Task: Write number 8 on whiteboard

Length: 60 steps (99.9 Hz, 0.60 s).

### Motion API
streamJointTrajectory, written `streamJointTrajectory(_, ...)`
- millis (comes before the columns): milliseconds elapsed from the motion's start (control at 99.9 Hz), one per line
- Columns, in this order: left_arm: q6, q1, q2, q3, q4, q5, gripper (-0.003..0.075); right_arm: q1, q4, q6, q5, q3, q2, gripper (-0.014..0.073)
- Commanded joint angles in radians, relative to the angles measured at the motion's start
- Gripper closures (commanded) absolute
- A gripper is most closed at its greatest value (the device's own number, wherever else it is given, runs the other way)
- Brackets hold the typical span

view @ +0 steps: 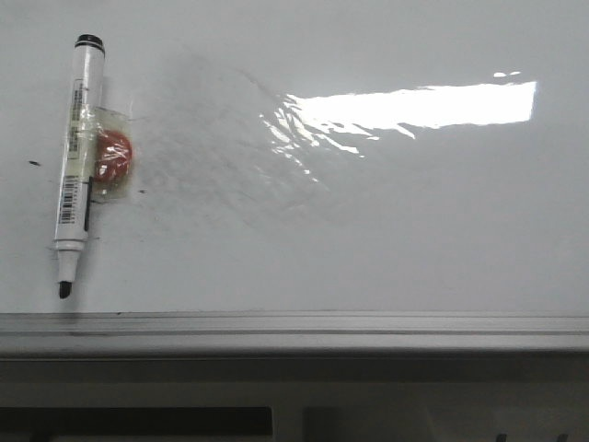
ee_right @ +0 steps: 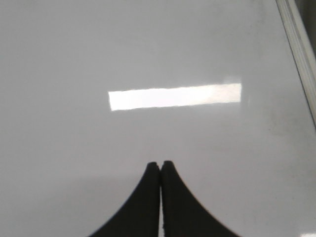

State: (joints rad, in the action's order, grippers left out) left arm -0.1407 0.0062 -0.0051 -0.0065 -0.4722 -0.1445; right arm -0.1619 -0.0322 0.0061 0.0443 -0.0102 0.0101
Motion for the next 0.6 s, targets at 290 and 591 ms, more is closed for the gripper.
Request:
streamJointTrajectory(290, -0.066, -0.006, -0.026, 0.032, 0.077, 0.312, 0.0741, -0.005, 0.071, 0.011, 0.038, 0.005, 0.022, 0.0657)
streamJointTrajectory(591, -0.147, -0.006, 0.079, -0.095, 0.086, 0.287, 0.0741, -0.005, 0.071, 0.011, -0.227, 0.157, -0.081, 0.0657)
